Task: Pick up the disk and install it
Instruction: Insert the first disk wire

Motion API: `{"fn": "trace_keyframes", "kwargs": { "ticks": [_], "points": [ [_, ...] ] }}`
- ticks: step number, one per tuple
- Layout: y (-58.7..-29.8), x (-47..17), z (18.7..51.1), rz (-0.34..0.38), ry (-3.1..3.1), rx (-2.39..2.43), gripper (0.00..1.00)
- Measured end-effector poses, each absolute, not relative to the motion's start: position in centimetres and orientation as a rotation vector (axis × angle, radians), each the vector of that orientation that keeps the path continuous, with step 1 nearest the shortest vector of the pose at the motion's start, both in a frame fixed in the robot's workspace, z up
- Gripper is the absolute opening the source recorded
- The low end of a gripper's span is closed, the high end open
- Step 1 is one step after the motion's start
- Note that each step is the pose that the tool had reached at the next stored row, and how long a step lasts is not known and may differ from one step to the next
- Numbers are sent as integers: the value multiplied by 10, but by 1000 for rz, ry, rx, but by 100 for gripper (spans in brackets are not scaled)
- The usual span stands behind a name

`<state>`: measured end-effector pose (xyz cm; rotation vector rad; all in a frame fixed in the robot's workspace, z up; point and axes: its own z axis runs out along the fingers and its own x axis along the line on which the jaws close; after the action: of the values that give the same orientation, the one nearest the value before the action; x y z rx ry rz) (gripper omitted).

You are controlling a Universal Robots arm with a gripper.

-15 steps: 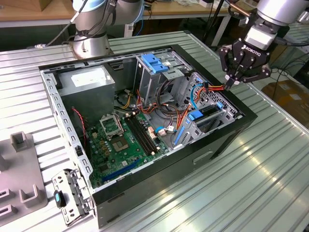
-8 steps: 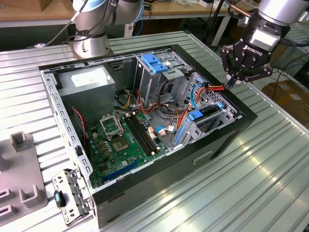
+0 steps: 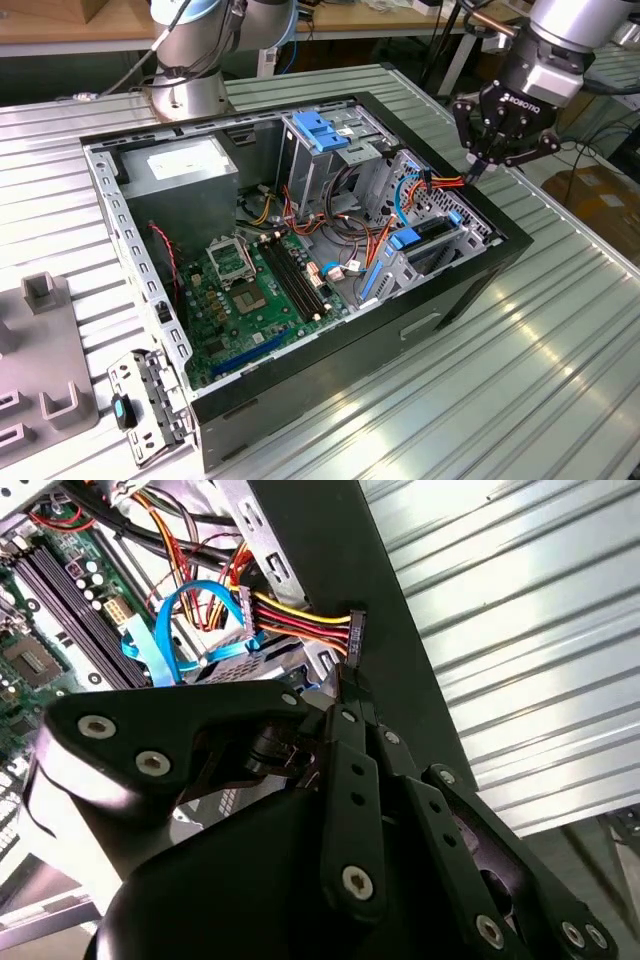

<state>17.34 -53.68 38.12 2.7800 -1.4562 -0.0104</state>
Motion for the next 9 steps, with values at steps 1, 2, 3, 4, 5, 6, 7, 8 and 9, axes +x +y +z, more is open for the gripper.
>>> {"fn": "trace_keyframes", "kwargs": {
  "ticks": [1,2,3,4,5,6,7,8,9],
  "points": [
    [-537,174,381,-10,-1439,2789,19],
    [-537,175,381,-10,-1413,2802,19],
    [-536,176,380,-10,-1404,2807,25],
    [-536,177,380,-10,-1394,2811,25],
    [-536,178,380,-10,-1383,2817,25],
    [-536,178,379,-11,-1370,2823,27],
    [-536,179,378,-10,-1348,2834,27],
    [-535,180,376,-10,-1319,2847,33],
    [-535,180,375,-10,-1290,2861,33]
  ]
}}
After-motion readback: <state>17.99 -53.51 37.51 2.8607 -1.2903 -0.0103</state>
